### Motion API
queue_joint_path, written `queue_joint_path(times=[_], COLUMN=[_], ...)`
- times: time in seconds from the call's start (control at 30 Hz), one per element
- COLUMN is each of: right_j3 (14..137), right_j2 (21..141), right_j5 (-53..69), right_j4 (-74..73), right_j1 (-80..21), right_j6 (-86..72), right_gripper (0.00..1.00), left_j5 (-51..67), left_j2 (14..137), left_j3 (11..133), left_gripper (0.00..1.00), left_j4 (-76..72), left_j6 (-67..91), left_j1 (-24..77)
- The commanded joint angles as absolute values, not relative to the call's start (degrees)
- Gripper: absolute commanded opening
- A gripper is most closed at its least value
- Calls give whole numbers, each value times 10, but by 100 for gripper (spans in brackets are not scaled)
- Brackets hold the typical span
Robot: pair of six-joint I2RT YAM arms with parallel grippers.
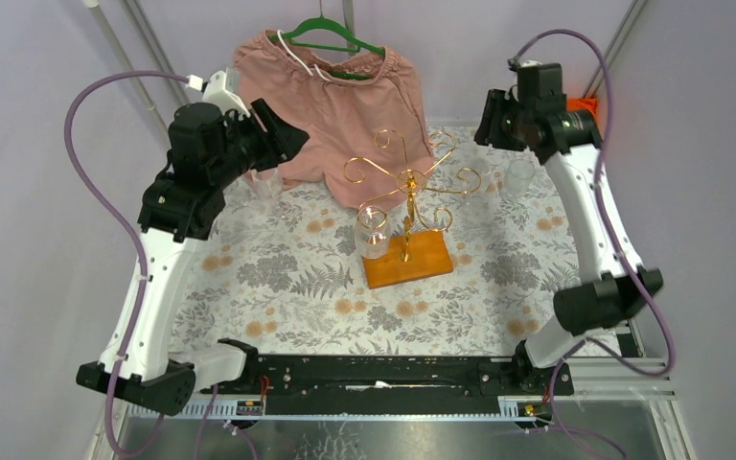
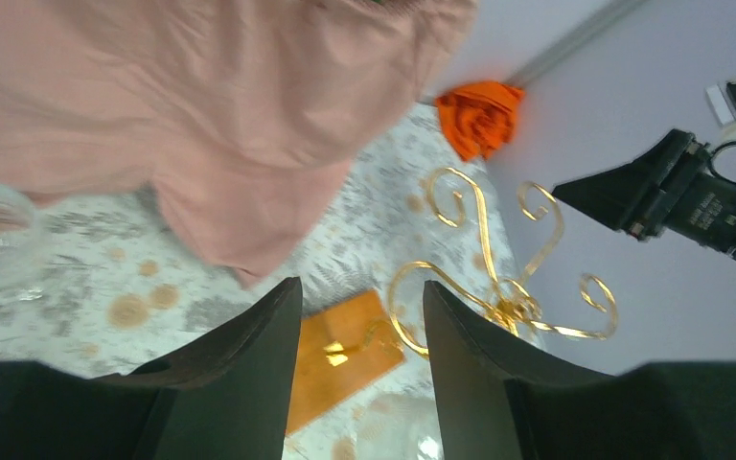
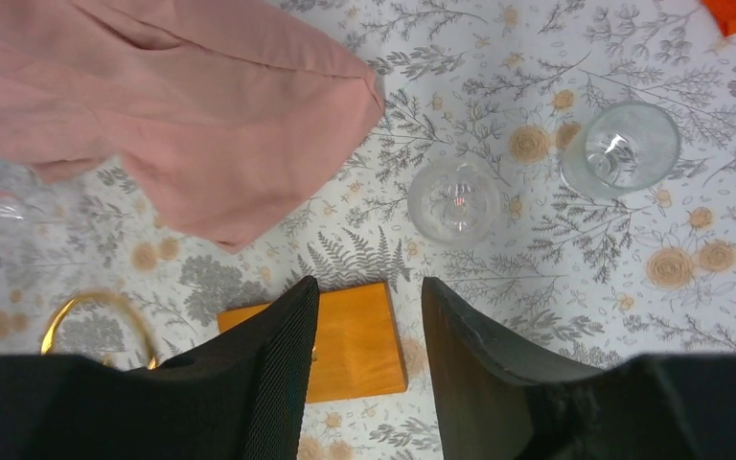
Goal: Take the wine glass off the wine glass rack
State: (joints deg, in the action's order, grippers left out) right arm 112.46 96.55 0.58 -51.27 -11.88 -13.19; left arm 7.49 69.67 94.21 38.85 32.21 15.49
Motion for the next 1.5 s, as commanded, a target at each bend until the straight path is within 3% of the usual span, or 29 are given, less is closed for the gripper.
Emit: queue_joint_path(times=[0.0, 0.17, 0.4, 0.63, 0.87, 1.17, 1.47], right_j3=[1051, 1002, 973, 959, 922, 912, 908], right_j2=[849, 775, 718, 688, 647, 620, 608], right_j5=[-9, -1, 22, 79, 230, 221, 217], right_j4=[-432, -409, -403, -387, -309, -305, -306], right_j1=[-118, -118, -118, -118, -121, -122, -121], right_j6=[-167, -185, -199, -219, -265, -261, -256], right_gripper=[51, 50, 49, 47, 42, 42, 43], left_j5=[222, 407, 465, 469, 456, 400, 388], left_j2=[643, 577, 522, 494, 487, 518, 537], left_j3=[891, 740, 639, 593, 554, 550, 555], left_gripper=[58, 56, 57, 58, 58, 57, 56], left_j4=[329, 174, 121, 117, 90, 37, 42], left_j6=[386, 538, 597, 615, 638, 653, 645], left_j1=[156, 156, 155, 156, 175, 258, 272])
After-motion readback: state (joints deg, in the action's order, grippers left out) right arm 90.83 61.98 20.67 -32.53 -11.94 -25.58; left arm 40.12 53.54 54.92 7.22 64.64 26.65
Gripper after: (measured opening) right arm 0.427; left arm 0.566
